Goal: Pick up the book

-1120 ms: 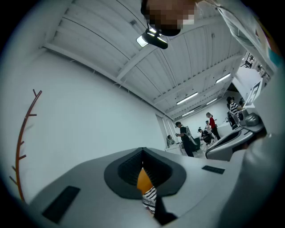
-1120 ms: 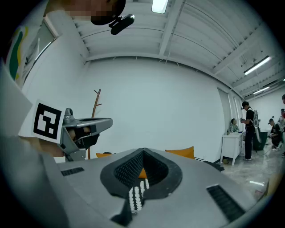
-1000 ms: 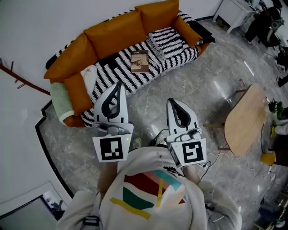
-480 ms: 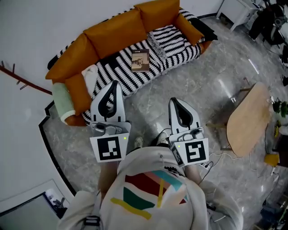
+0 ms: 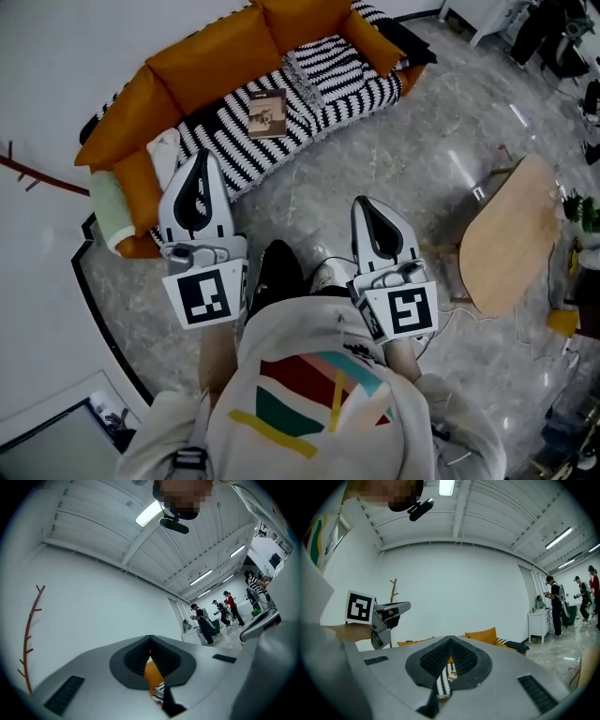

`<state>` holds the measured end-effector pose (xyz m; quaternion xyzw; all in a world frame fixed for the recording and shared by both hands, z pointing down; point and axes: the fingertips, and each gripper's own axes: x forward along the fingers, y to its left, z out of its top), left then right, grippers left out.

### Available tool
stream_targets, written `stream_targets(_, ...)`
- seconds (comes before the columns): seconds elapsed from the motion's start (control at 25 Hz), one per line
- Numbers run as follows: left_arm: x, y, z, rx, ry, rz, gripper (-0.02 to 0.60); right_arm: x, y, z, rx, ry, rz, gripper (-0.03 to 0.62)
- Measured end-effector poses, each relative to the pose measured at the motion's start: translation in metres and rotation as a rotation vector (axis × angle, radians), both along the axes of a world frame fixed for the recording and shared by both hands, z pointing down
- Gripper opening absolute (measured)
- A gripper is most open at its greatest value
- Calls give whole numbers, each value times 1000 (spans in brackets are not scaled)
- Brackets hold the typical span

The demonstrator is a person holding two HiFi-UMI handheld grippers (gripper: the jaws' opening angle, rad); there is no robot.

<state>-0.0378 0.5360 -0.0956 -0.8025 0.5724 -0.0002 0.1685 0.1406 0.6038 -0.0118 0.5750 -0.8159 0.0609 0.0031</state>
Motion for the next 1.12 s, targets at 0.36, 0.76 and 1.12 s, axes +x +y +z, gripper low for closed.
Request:
stream_targets(0.36,12,-31,5,-2,-4,-9,-5,27,-29,12,-28,-8,25,12)
stream_targets(0.76,-8,-113,25,-26,14,-22,-5,-3,-114,27,-50,4,-36,12)
stream_targets(1.12,-57,-241,36,-69,30,8,-5,-60,-252,20,-88,15,-48,12)
